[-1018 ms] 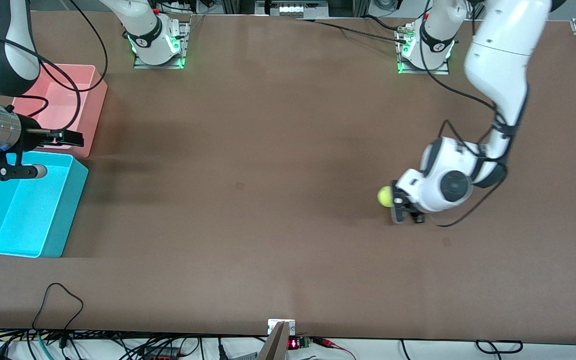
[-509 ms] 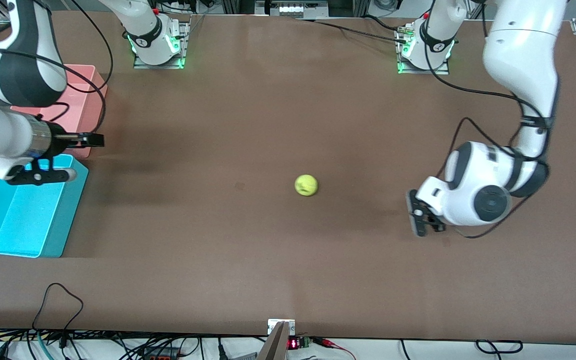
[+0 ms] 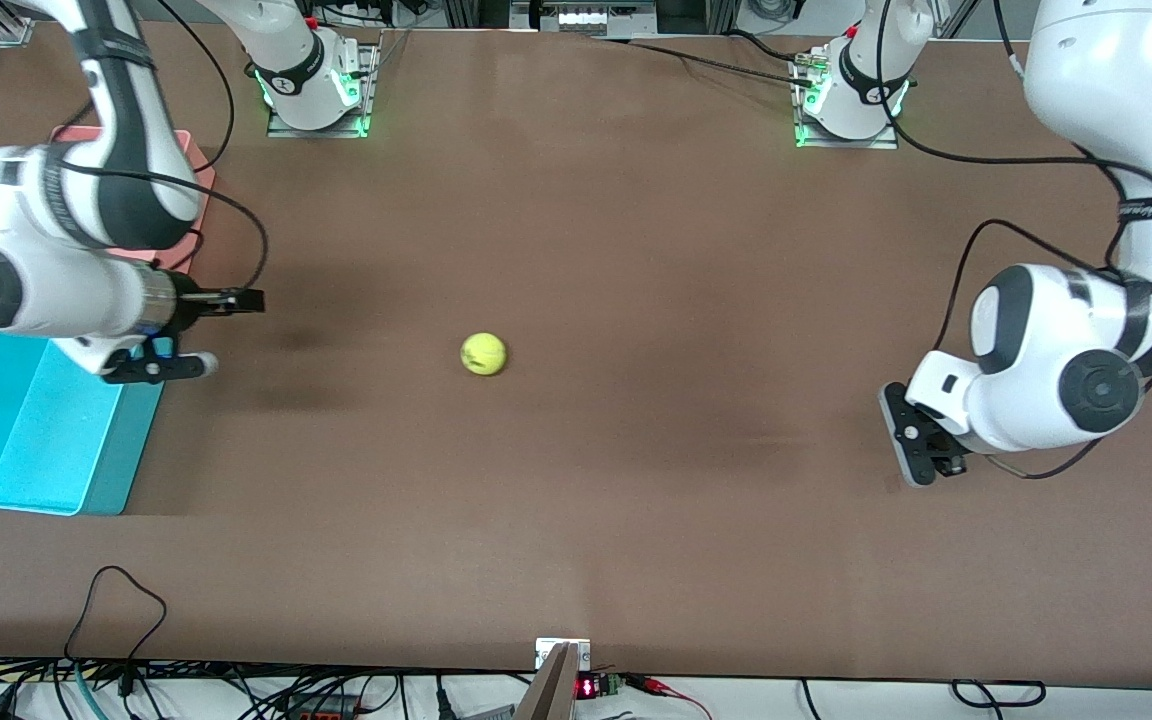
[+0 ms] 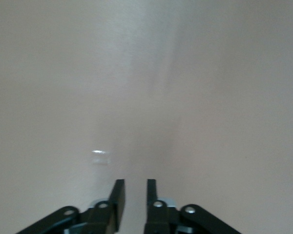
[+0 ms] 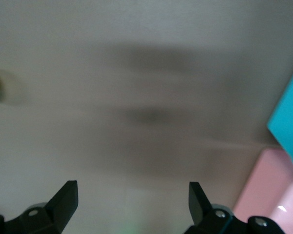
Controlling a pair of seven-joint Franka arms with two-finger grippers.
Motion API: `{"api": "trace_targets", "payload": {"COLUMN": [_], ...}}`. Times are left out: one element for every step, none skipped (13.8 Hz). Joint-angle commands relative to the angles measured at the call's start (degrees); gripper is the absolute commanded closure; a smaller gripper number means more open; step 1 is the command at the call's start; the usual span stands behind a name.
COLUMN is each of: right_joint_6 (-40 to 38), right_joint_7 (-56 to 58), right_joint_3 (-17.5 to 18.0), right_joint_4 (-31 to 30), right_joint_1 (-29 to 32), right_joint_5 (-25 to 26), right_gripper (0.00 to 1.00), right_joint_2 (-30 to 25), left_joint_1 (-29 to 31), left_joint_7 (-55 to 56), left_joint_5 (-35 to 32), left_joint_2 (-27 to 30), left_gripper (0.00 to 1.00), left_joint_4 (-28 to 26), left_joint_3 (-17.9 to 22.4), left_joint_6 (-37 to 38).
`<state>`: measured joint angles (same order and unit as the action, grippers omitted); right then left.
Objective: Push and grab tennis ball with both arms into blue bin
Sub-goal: 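Push the tennis ball with the left gripper toward the right gripper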
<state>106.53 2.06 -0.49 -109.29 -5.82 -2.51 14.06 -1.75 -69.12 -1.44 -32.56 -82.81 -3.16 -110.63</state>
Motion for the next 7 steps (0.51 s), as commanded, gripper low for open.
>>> {"api": "trace_targets", "payload": {"right_joint_6": [13.40,16.66,19.65,22.99,26.07,27.49,28.64], "right_joint_7": [7.39,12.47,19.83,27.65,33.91,38.76,42.89], "right_joint_3": [2.76,3.99,5.39,6.19,6.37,6.38,6.38], "right_joint_4": [-18.11,-21.72,-24.11,-26.13,-27.55,-27.73,-27.74], "right_joint_1": [1.77,4.22,7.11,9.49,11.08,12.14,12.59], "right_joint_5": [-0.13,-0.04,-0.04,-0.04,-0.04,0.05,0.22], "right_gripper": [0.00,0.00,0.00,0.00,0.00,0.00,0.00], "right_joint_2": [-8.16,-8.60,-8.43,-8.00,-7.21,-6.07,-4.84], "left_joint_1": [0.61,0.61,0.61,0.61,0.52,0.35,0.26], "left_joint_7": [-0.75,-0.49,-0.40,-0.14,1.17,2.75,5.64], "left_joint_5": [2.57,4.32,7.56,9.33,9.52,9.26,9.00], "left_joint_2": [1.10,1.18,1.10,1.36,2.06,2.67,3.55], "left_gripper": [0.00,0.00,0.00,0.00,0.00,0.00,0.00], "left_joint_4": [2.64,3.78,4.06,4.23,3.80,3.53,3.36], "left_joint_3": [-0.27,-0.01,0.35,1.04,1.14,1.14,1.23], "left_joint_6": [1.47,0.94,0.77,-0.02,-1.42,-1.78,-2.22]}}
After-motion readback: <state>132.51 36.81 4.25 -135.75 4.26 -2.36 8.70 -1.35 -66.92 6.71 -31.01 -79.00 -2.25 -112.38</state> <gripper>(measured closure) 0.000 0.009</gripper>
